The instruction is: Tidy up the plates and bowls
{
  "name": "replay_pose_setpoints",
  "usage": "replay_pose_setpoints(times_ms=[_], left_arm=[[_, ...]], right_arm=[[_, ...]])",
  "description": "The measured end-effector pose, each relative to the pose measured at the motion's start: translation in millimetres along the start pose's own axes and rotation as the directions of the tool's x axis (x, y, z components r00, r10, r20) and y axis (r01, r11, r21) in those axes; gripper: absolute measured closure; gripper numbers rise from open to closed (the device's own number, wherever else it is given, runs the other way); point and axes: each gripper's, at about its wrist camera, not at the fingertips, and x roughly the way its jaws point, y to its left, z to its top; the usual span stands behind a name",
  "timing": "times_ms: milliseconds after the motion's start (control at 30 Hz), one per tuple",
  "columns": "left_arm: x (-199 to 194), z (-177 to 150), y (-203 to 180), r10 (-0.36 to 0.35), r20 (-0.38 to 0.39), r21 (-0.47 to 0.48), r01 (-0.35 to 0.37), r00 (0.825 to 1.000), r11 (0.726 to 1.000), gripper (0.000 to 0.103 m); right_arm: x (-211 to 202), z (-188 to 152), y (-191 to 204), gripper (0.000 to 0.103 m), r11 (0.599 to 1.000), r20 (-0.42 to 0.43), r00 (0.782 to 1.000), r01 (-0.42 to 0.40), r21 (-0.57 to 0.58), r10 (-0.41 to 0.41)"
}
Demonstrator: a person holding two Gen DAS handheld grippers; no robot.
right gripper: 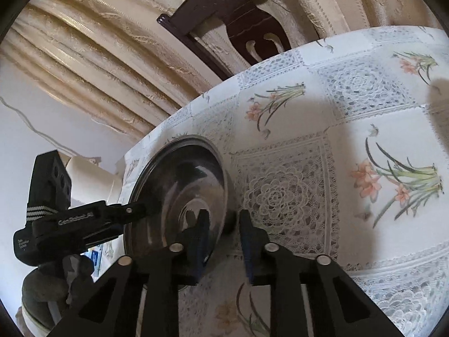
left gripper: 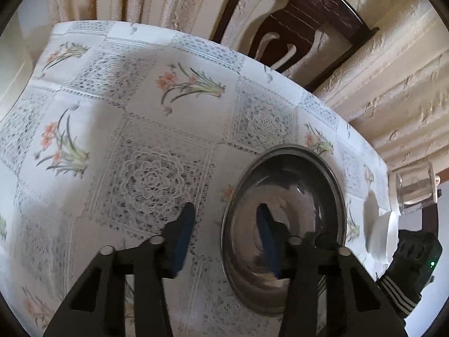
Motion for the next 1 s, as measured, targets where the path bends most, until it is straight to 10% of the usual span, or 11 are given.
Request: replay_pose_setpoints(times_ms=[567,1000], left_arm=[[-40.8,-62.2,-69.2,0.001,0.000,0.168,-0.001,1.000,0.986,0.070],[-38.3,-174.1,-162.5,-0.071,-0.107,0.331,0.103,0.992,0.938,0.070]], right_arm=[[-98.6,-36.2,-11.3,0.082,1.000,0.021,0.999,0.027,0.008,-0.027],[-200.2,-98.5,-81.4,0.081,0.987,0.053,0.993,0.095,0.126,-0.102]])
